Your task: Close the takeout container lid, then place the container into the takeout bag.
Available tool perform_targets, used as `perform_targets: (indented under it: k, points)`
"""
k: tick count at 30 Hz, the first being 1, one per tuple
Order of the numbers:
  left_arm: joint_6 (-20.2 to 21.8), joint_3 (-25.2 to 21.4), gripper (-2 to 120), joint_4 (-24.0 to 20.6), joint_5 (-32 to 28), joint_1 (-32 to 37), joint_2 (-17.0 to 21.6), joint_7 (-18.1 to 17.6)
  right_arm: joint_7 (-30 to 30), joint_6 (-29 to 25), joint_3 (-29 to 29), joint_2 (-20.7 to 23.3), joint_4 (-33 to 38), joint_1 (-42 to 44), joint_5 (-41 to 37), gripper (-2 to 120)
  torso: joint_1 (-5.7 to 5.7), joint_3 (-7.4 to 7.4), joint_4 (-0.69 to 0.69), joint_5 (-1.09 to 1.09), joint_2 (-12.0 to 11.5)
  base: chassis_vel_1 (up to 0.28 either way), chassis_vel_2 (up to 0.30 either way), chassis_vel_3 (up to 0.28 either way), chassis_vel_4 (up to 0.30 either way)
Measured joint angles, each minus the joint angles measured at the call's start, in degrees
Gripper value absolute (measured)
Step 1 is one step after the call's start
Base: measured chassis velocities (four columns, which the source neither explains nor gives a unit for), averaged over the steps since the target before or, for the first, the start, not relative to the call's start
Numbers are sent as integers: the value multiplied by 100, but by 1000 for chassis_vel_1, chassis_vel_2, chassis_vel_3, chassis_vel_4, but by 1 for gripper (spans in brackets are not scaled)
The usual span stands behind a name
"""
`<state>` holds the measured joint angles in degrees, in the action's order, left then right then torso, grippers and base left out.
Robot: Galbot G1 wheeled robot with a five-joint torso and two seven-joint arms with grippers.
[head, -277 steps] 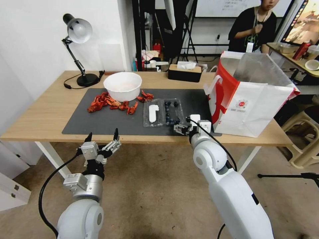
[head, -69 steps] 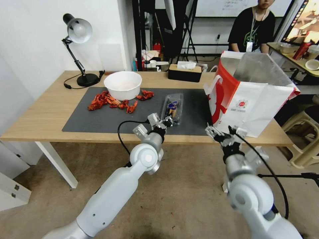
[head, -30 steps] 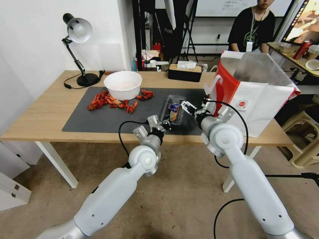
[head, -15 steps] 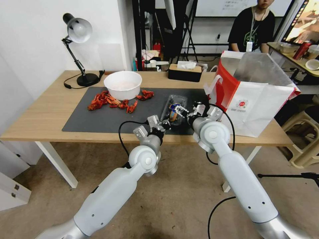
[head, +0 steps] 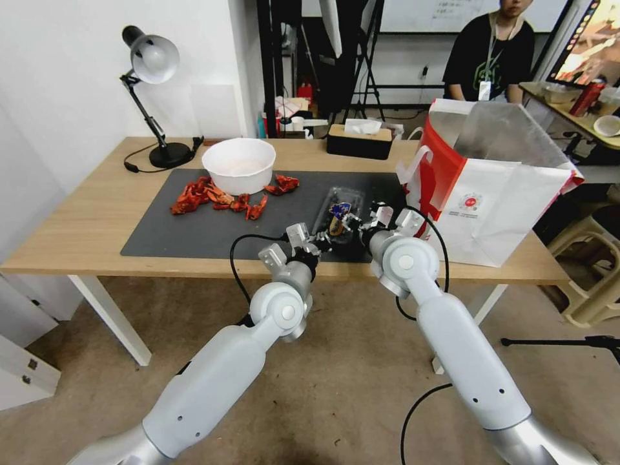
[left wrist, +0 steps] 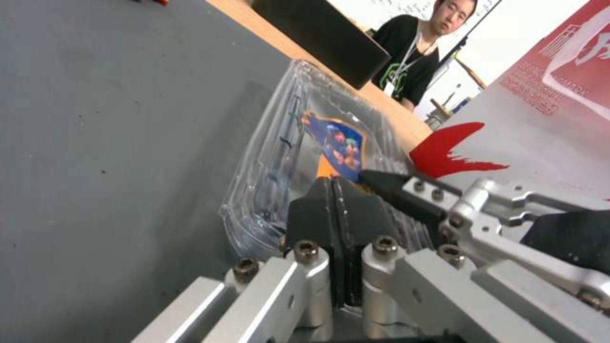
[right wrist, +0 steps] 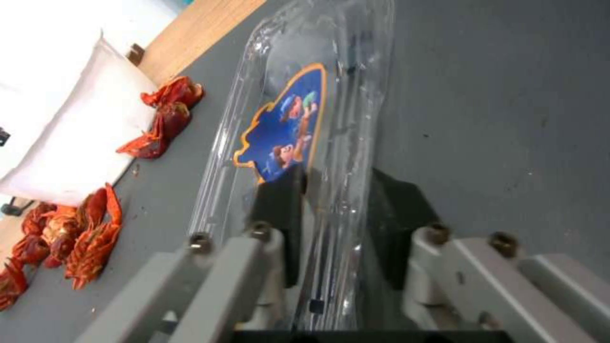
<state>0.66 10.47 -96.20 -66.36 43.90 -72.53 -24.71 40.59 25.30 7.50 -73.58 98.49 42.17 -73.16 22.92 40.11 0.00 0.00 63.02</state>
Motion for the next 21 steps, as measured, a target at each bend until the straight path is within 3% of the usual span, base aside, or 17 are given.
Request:
perform_targets:
  k: [6, 15, 21]
  points:
    - [-6, 4, 0, -1, 39, -9, 12, 7, -28, -1, 2, -17, -41, 8, 40, 0, 0, 0, 0, 0, 0, 0, 0, 0, 0]
    - [-100, -60, 0, -106, 548, 48, 97, 171, -81, -26, 19, -14, -30, 54, 101, 0, 0, 0, 0, 0, 0, 0, 0, 0, 0]
    - [-272, -241, 22, -325, 1523, 260, 322, 510, -118, -48, 31, -22, -17, 90, 183, 0, 0, 0, 0, 0, 0, 0, 0, 0, 0]
